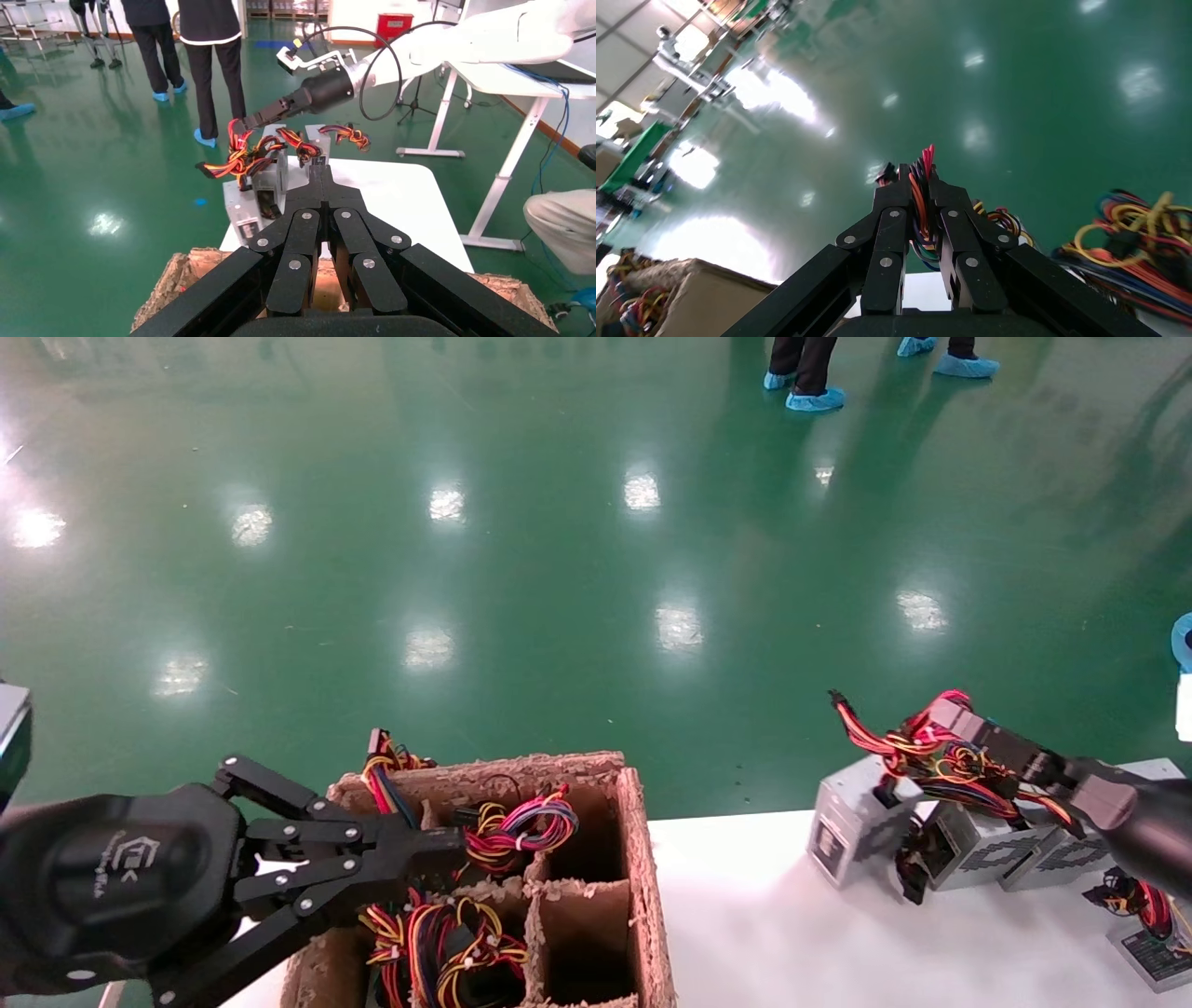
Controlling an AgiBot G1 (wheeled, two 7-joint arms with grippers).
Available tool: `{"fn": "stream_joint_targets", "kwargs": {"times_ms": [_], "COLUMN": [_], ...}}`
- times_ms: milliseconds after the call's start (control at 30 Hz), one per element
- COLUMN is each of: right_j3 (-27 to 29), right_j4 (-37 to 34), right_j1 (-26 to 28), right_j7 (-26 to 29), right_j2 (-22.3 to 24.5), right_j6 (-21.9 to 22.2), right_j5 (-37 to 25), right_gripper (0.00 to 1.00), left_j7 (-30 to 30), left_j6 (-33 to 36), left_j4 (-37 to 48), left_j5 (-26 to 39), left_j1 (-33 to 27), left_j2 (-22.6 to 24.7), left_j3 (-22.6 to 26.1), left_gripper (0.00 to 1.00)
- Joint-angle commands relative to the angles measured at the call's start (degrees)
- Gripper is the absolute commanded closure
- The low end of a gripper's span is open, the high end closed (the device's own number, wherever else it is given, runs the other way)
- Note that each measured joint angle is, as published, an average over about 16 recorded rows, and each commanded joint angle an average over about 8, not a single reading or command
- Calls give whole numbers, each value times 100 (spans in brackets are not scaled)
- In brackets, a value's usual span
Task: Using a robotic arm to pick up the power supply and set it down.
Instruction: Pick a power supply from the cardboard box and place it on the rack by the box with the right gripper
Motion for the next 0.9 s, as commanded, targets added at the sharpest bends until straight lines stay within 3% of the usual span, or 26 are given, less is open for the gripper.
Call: {"fn": "stream_joint_targets", "kwargs": {"times_ms": [33, 433, 667, 900], "right_j3": [37, 397, 605, 718], "right_j4": [116, 971, 1263, 1304], "right_j1": [-175, -1145, -1570, -1890], "right_j7": [64, 286, 284, 223], "right_j2": [21, 258, 300, 244], "right_j6": [191, 1339, 1599, 1569], "right_j5": [45, 265, 394, 481], "right_gripper": [100, 100, 100, 100], "left_j7": [0, 0, 1, 1], "left_j6": [0, 0, 0, -1], "left_j4": [0, 0, 0, 0], "left_j5": [0, -1, -1, -1], "left_j1": [0, 0, 0, 0], "left_j2": [0, 0, 0, -1], "left_j3": [0, 1, 1, 2], "left_gripper": [100, 100, 100, 100]}}
